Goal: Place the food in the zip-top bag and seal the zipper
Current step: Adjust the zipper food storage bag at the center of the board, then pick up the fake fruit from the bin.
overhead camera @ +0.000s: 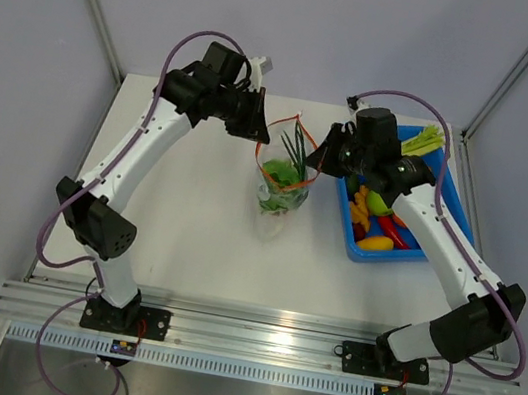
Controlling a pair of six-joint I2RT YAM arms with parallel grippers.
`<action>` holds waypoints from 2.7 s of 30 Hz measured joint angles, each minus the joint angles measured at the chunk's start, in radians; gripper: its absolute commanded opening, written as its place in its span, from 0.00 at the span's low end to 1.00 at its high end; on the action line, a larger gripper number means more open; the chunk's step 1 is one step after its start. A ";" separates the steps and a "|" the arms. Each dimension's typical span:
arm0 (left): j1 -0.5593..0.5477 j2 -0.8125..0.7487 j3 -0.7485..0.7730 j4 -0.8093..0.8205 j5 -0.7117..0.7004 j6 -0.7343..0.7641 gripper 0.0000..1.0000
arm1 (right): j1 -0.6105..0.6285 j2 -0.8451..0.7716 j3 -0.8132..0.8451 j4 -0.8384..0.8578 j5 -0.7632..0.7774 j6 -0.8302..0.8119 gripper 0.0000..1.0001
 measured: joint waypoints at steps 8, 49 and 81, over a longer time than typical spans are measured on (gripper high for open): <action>-0.004 -0.003 -0.016 -0.003 -0.063 0.011 0.00 | 0.005 0.028 0.004 0.030 0.117 0.009 0.01; -0.031 0.000 -0.131 0.106 0.074 -0.013 0.00 | -0.419 0.086 -0.275 0.027 0.369 -0.114 0.99; -0.088 0.041 -0.125 0.268 0.137 -0.170 0.00 | -0.462 0.046 -0.314 0.104 0.225 -0.132 0.63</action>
